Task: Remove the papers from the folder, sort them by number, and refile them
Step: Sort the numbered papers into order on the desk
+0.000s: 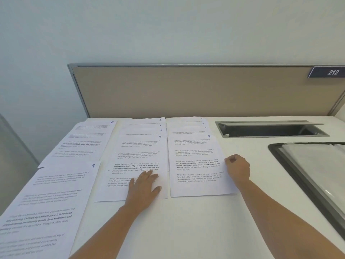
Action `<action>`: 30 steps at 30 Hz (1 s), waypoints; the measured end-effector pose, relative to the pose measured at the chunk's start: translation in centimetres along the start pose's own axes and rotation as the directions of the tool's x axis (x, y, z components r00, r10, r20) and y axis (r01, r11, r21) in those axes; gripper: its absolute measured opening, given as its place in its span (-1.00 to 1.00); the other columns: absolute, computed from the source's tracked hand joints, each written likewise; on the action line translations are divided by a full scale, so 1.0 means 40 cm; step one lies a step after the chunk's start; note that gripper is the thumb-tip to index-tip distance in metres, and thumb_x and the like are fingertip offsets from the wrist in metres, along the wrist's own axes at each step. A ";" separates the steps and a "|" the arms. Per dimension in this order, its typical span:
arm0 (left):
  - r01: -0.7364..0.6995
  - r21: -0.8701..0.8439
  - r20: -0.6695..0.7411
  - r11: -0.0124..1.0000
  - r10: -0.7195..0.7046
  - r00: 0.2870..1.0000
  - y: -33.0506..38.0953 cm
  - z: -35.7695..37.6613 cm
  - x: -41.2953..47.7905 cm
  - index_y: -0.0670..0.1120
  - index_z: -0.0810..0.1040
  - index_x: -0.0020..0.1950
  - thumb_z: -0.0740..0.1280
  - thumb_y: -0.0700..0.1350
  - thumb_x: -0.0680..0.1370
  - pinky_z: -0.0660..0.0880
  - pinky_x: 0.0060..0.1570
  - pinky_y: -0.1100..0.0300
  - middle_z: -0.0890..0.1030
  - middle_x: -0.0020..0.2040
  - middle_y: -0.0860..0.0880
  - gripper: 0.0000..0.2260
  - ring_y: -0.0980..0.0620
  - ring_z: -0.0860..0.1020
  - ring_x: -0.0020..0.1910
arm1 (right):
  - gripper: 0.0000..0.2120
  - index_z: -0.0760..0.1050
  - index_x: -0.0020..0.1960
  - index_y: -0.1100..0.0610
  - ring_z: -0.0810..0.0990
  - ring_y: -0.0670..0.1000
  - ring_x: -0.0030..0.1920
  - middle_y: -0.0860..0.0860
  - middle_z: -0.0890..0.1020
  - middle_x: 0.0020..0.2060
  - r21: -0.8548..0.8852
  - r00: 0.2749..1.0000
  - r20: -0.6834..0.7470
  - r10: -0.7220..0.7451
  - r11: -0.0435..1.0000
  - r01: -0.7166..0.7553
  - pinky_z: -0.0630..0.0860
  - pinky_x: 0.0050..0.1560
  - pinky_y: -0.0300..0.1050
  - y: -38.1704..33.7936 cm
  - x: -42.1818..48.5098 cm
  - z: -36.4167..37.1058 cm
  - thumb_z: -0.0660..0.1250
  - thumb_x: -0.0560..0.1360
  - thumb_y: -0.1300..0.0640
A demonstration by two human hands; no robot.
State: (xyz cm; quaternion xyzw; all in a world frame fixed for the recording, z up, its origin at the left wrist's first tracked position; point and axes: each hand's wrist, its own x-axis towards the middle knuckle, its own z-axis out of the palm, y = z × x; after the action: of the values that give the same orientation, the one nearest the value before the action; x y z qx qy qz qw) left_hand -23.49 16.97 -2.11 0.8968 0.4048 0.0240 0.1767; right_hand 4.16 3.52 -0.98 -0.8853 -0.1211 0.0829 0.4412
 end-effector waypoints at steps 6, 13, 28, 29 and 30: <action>0.000 0.018 -0.005 1.000 0.001 1.000 -0.001 -0.001 -0.004 0.10 0.19 0.49 0.12 0.11 0.62 -0.08 0.46 0.01 0.06 0.53 0.14 -0.57 0.15 -0.01 0.51 | -0.78 0.52 0.12 0.24 0.50 0.18 0.12 0.14 0.59 0.08 -0.106 0.992 -0.038 -0.124 0.987 0.119 0.42 0.01 -0.04 0.001 -0.005 0.002 0.28 0.52 0.19; -0.003 0.013 -0.048 1.000 0.004 0.999 0.010 -0.001 -0.003 0.09 0.23 0.47 0.12 0.11 0.62 -0.06 0.45 0.02 0.10 0.53 0.12 -0.58 0.15 0.03 0.50 | -0.70 0.52 0.16 0.06 0.32 0.04 0.35 -0.02 0.53 0.21 -0.350 0.936 0.068 -0.345 0.870 0.347 0.25 0.26 0.06 0.019 -0.074 0.050 0.20 0.57 -0.08; -0.037 -0.033 -0.161 0.999 0.031 0.986 0.004 0.022 -0.049 0.05 0.24 0.45 0.13 0.08 0.61 -0.12 0.46 0.00 0.16 0.49 0.08 -0.60 0.14 0.13 0.48 | -0.62 0.46 0.27 0.03 0.12 0.00 0.48 -0.03 0.38 0.39 -0.364 0.902 0.176 -0.395 0.825 0.432 0.02 0.41 0.20 0.002 -0.159 0.077 0.09 0.60 -0.14; -0.040 -0.033 -0.166 0.999 0.034 0.986 0.005 0.023 -0.055 0.05 0.23 0.45 0.13 0.08 0.61 -0.11 0.46 0.00 0.16 0.49 0.08 -0.59 0.14 0.13 0.48 | -0.59 0.50 0.23 0.05 0.20 0.03 0.46 -0.01 0.44 0.34 -0.348 0.892 0.162 -0.423 0.821 0.453 0.08 0.38 0.22 0.001 -0.176 0.084 0.08 0.58 -0.16; -0.042 -0.033 -0.169 0.999 0.036 0.985 0.004 0.022 -0.060 0.06 0.23 0.45 0.13 0.08 0.61 -0.11 0.46 -0.01 0.16 0.49 0.08 -0.59 0.14 0.13 0.48 | -0.54 0.56 0.15 0.08 0.31 0.07 0.41 0.02 0.52 0.26 -0.333 0.877 0.119 -0.465 0.814 0.476 0.18 0.33 0.27 0.000 -0.193 0.089 0.07 0.54 -0.19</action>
State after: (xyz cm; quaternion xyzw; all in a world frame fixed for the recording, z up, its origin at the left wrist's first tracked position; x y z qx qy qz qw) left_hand -24.82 14.83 -2.62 0.8960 0.4000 0.1107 0.1578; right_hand -4.15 4.02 -2.78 -0.8908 -0.3559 -0.0378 0.2801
